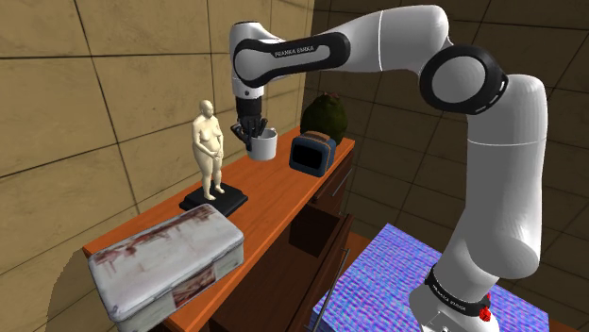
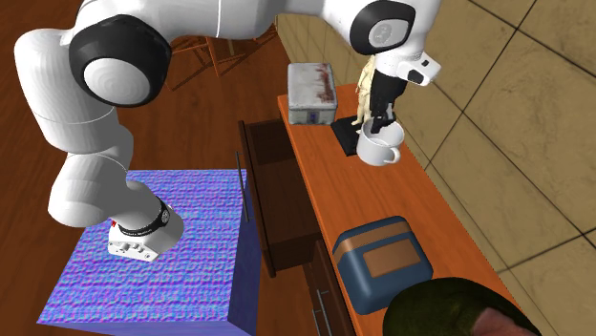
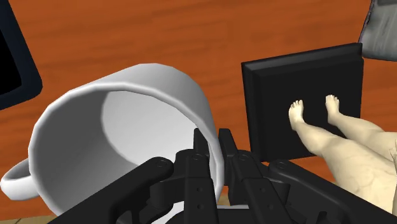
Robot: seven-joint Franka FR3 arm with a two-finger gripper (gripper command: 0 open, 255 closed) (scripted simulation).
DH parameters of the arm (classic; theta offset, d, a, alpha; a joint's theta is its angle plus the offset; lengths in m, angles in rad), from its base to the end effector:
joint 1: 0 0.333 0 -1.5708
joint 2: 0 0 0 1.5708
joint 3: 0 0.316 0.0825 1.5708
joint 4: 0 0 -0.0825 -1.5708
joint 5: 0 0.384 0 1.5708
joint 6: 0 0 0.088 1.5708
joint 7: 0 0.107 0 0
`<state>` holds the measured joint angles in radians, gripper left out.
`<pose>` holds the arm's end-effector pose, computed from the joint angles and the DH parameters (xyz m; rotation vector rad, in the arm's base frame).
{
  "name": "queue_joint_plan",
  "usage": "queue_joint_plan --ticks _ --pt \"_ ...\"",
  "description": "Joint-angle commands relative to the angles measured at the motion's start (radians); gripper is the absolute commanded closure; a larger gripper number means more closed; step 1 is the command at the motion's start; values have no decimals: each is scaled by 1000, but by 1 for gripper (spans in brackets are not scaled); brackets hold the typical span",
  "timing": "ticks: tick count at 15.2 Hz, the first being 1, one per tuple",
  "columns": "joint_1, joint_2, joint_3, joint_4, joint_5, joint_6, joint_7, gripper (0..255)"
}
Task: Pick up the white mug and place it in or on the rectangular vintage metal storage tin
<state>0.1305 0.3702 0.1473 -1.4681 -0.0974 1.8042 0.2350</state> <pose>0.6476 0.1619 0.4681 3.0928 0.0893 -0.0287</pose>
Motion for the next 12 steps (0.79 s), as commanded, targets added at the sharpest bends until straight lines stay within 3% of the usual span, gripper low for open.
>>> queue_joint_plan --ticks 1,7,12 --pt "1 -1 0 26 1 -27 -1 255" --pt "3 0 1 100 2 -100 -5 255" --pt "73 -22 35 71 -3 -99 98 255"
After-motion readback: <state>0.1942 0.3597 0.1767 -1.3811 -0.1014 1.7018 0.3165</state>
